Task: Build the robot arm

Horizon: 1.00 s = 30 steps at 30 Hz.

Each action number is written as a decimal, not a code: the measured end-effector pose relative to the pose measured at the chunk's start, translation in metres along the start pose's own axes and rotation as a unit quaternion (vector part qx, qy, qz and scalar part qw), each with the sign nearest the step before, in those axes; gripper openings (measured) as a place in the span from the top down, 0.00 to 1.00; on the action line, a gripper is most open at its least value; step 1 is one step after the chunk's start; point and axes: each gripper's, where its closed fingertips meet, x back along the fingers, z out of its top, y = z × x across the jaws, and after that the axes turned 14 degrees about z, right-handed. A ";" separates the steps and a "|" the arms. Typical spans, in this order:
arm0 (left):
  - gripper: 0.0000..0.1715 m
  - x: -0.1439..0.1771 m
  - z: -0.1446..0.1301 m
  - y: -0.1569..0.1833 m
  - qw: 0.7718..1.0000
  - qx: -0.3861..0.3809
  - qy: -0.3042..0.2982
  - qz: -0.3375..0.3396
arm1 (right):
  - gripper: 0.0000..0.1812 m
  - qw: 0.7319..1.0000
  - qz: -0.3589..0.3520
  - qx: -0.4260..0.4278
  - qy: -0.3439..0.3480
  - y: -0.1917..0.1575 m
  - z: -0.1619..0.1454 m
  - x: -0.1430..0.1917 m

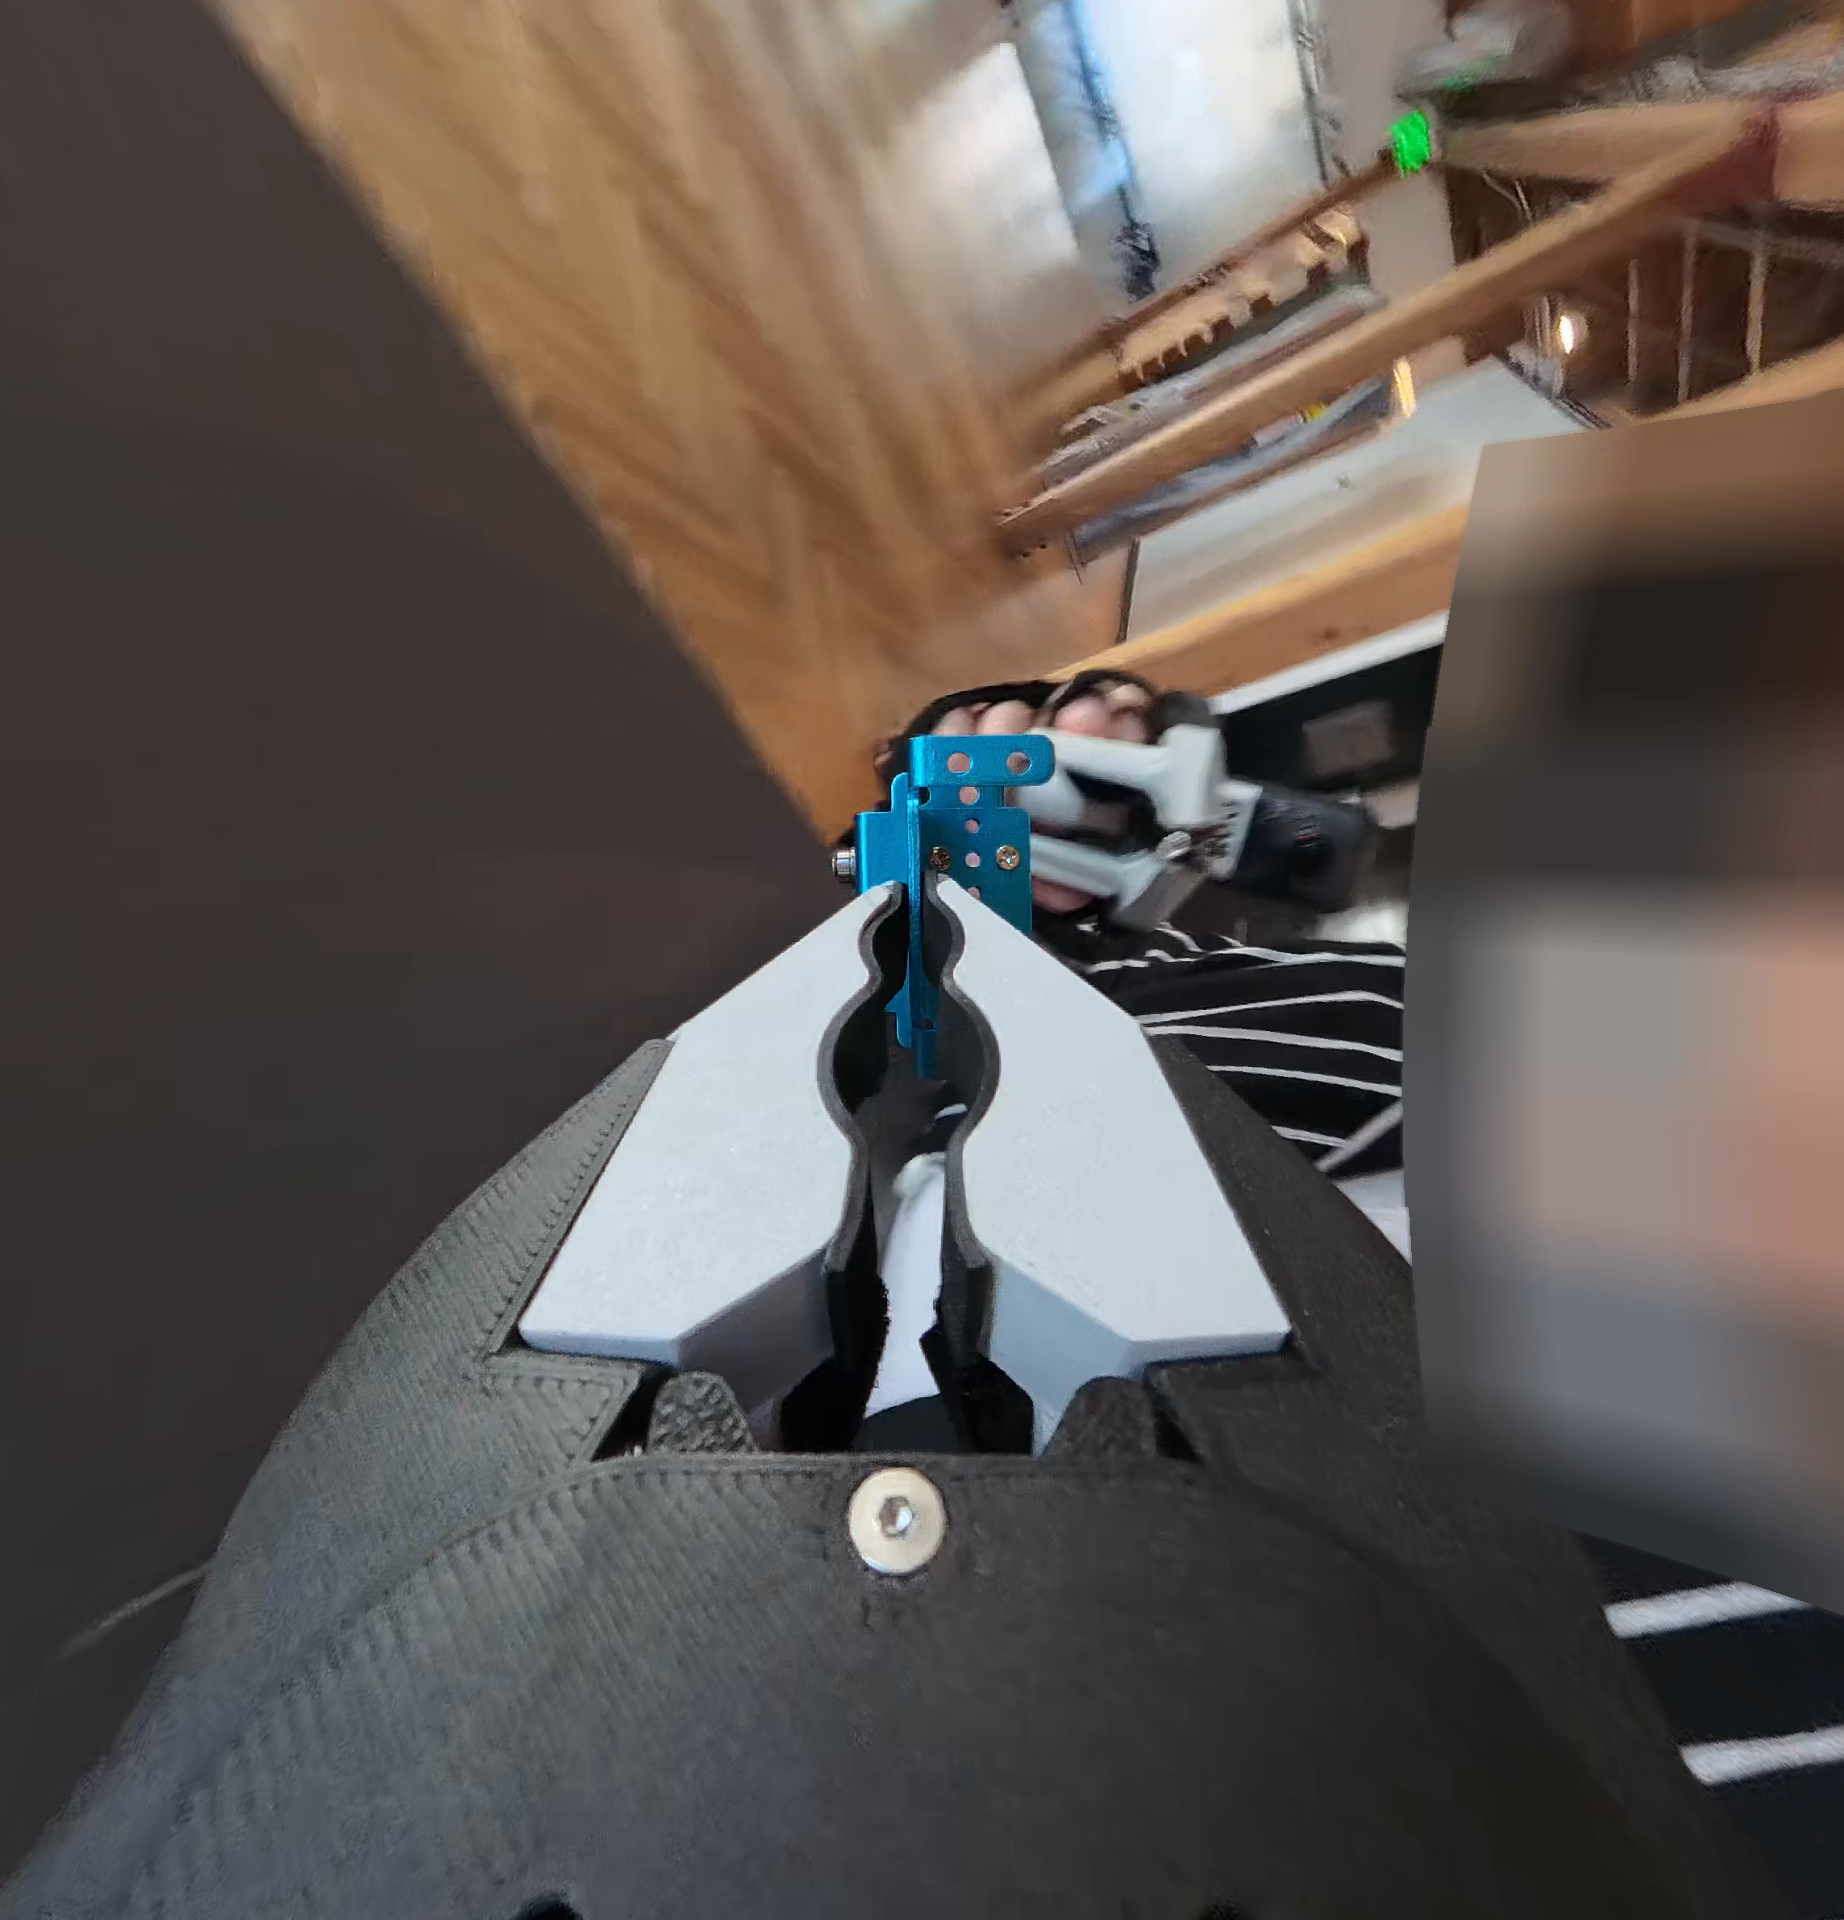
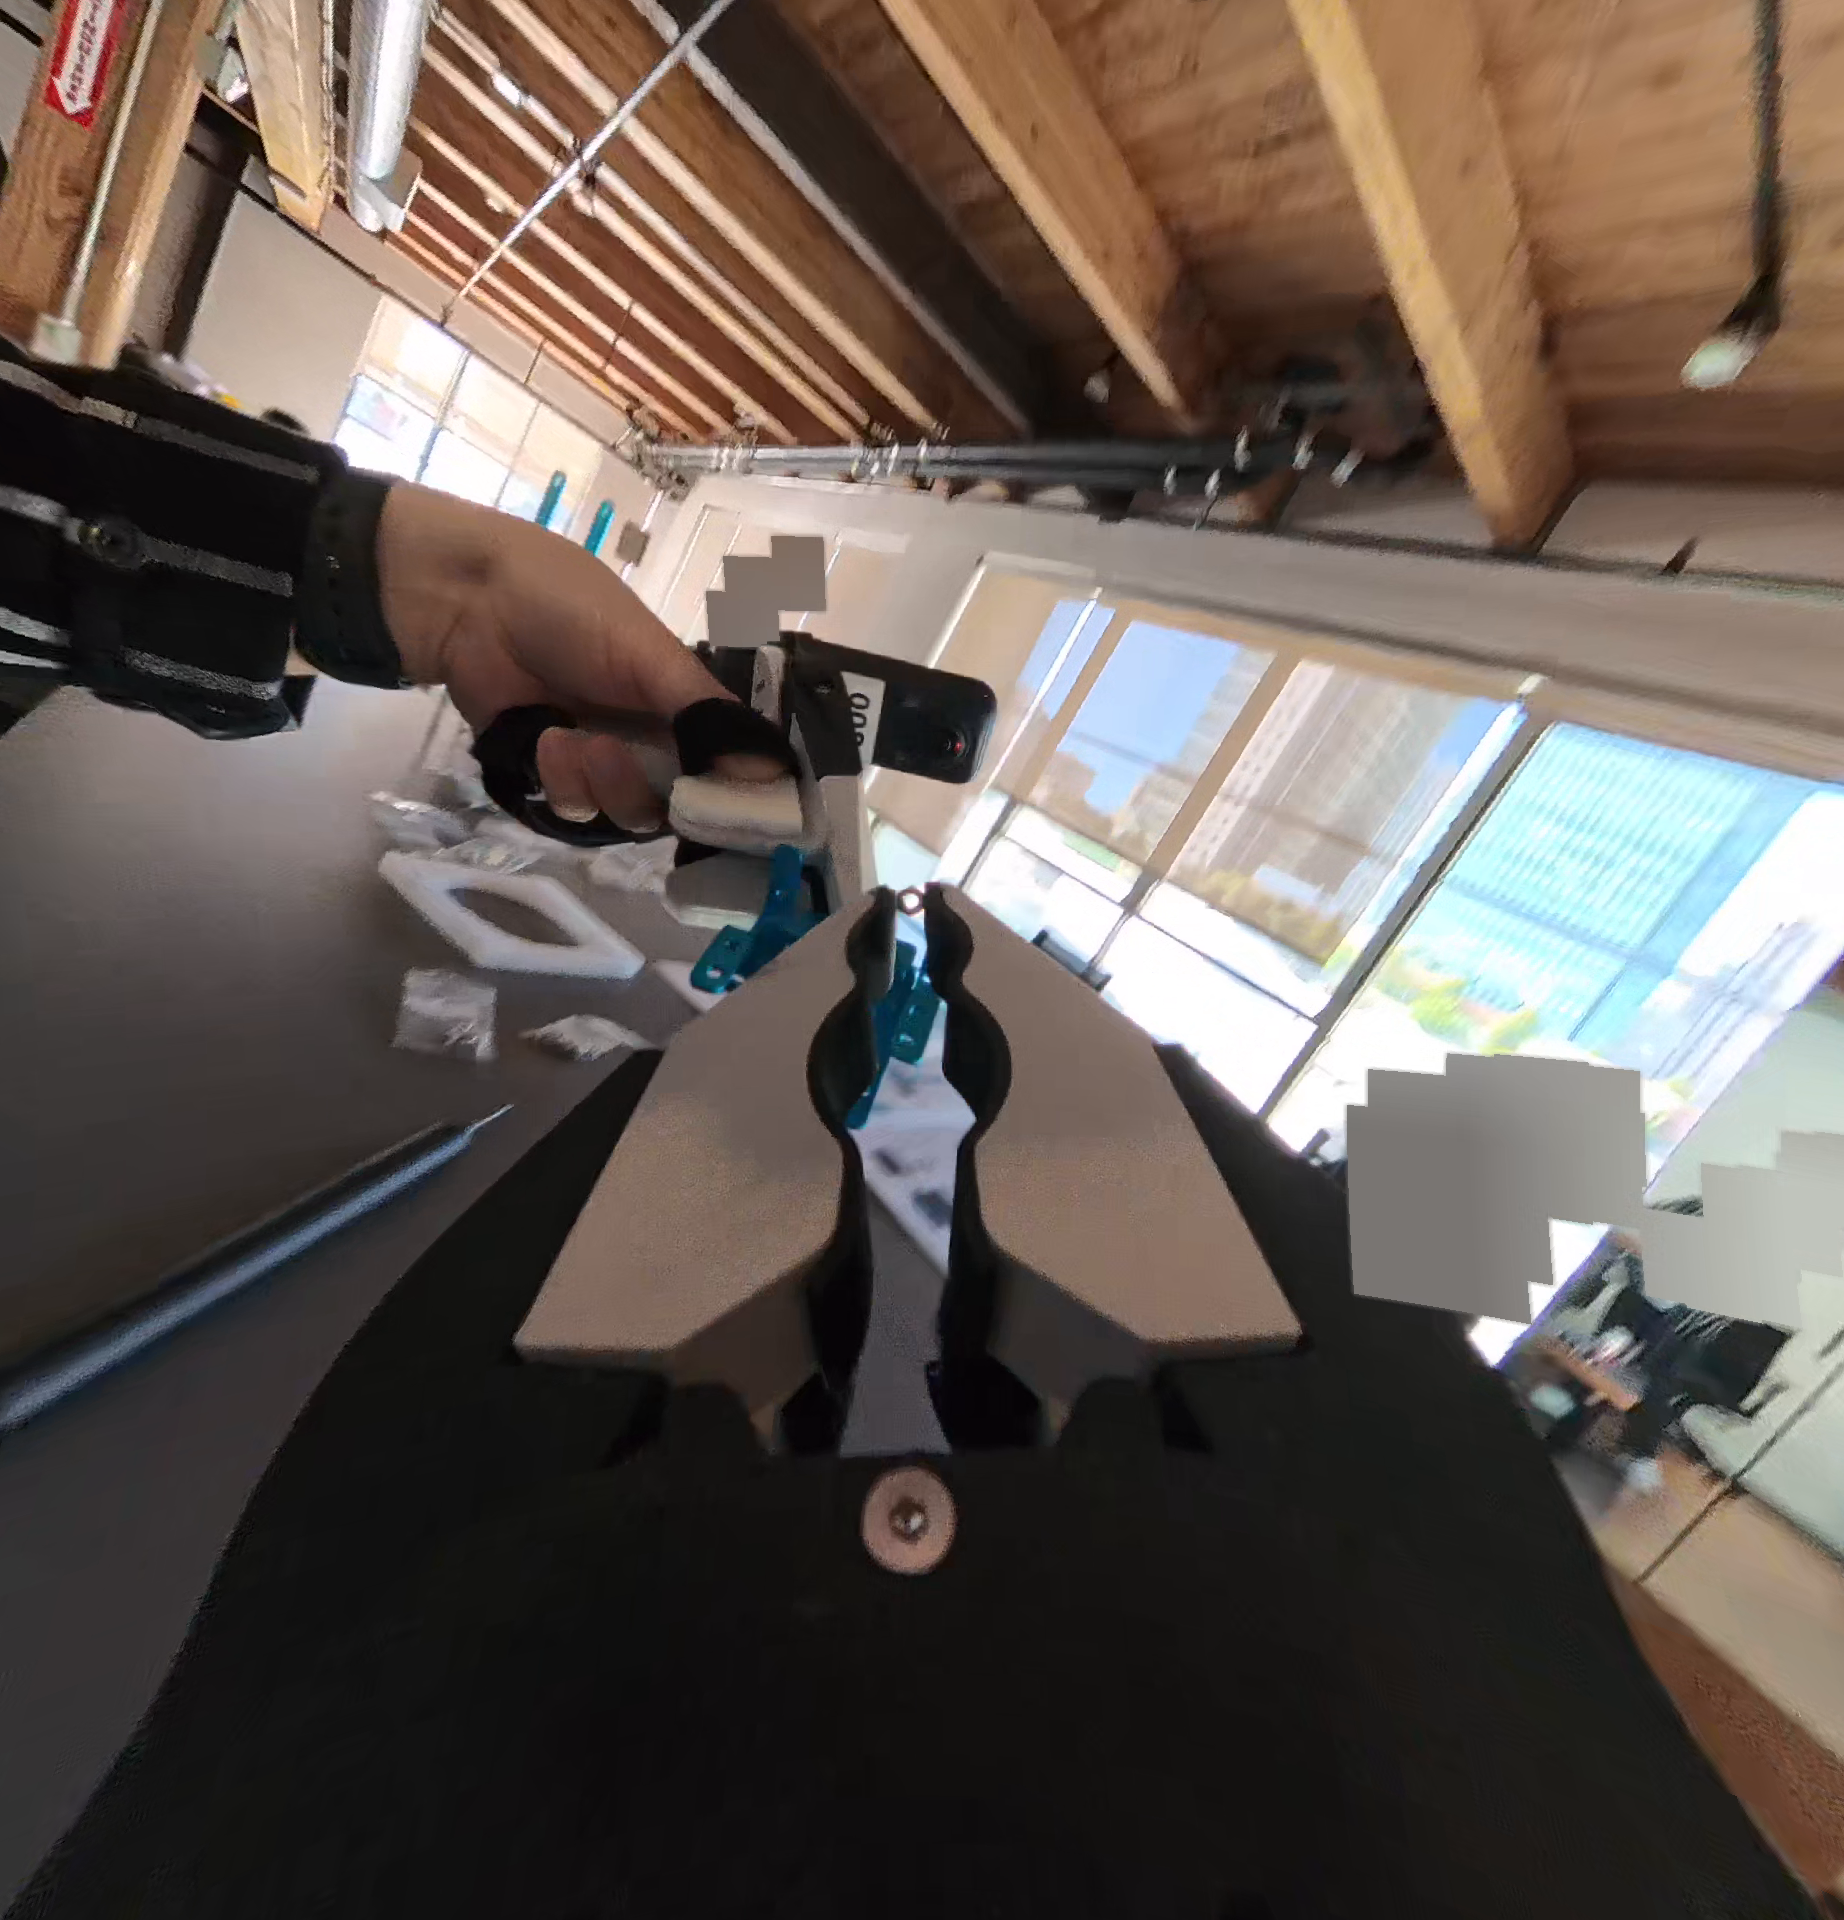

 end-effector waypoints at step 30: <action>1.00 -0.055 -0.067 -0.101 0.986 0.144 -0.072 -0.039 | 0.97 0.899 0.238 -0.099 -0.354 -0.109 -0.159 -0.013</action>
